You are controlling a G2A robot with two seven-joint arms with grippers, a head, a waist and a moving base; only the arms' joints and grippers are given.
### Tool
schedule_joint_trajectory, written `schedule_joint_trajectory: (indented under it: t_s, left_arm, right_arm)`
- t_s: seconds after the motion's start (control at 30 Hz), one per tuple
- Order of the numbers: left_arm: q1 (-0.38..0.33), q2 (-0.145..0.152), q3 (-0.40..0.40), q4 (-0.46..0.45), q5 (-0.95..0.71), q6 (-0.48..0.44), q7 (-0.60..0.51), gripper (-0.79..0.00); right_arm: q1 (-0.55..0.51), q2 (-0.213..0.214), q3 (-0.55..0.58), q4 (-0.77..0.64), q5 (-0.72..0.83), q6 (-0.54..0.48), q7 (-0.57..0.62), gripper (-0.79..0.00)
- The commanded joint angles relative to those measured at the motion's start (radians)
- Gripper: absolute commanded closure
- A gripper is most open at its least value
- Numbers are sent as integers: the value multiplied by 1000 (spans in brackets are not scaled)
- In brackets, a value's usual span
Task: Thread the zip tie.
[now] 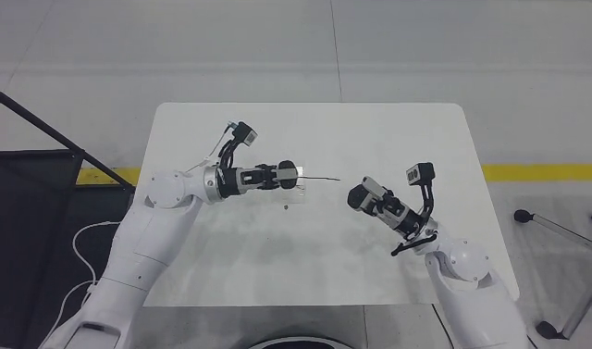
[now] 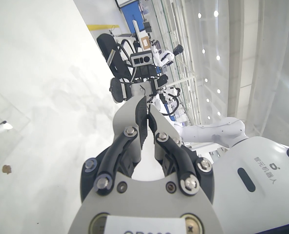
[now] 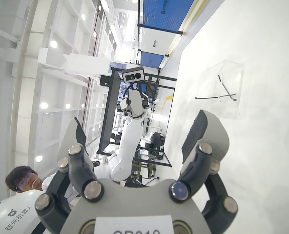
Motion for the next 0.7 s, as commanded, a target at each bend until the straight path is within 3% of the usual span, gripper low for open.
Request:
schedule_joint_trajectory:
  t_s: [0.0,0.07,0.23,0.53,0.67]
  left_arm:
    - [-9,-1,11,10,-5,2,-21,0]
    - [-17,-2,23,18,-2,4,-36,0]
    - [-34,-6,42,40,-1,5,-42,0]
    - [-53,-9,70,62,25,1,-35,0]
    - [-58,-9,76,67,23,1,-37,0]
  right_arm:
    - [9,-1,-13,7,5,1,16,-646]
    - [16,-1,-23,11,6,-1,29,-548]
    - [27,-2,-39,15,17,-5,54,-391]
    - [35,-1,-52,19,31,-1,71,-366]
    - [39,0,-58,21,33,-1,76,-271]
